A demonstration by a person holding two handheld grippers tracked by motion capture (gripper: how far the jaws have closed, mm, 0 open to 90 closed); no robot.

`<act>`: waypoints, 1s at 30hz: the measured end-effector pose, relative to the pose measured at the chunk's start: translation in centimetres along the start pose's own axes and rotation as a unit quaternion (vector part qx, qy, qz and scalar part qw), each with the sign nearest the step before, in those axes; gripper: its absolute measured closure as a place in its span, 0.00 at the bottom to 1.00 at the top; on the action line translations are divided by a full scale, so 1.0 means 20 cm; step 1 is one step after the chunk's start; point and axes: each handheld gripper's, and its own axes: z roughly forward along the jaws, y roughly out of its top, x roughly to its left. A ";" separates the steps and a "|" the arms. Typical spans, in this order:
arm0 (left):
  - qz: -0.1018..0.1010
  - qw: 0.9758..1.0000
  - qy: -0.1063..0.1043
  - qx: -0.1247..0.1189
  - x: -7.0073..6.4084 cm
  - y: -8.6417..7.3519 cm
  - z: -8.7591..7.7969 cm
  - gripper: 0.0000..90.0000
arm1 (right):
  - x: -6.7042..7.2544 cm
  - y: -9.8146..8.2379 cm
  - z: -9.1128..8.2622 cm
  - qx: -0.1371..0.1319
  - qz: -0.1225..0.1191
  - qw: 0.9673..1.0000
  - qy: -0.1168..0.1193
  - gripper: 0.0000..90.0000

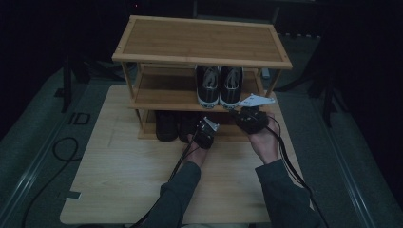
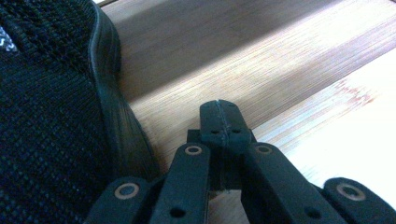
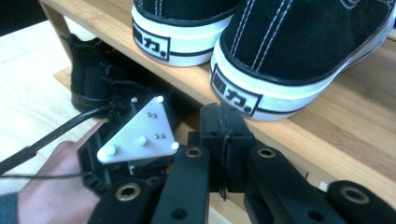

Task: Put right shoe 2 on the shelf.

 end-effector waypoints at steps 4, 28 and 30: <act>-0.005 1.000 -0.008 0.003 0.02 0.00 0.00 0.98 | -0.02 -0.04 0.00 0.008 0.010 1.000 0.000 0.97; 0.004 0.998 -0.064 -0.027 0.07 -0.10 -0.13 0.87 | -0.12 -0.23 0.04 0.054 0.043 0.998 -0.007 0.95; 0.006 0.997 -0.067 -0.027 0.08 -0.11 -0.15 0.86 | -0.12 -0.24 0.04 0.056 0.045 0.997 -0.007 0.95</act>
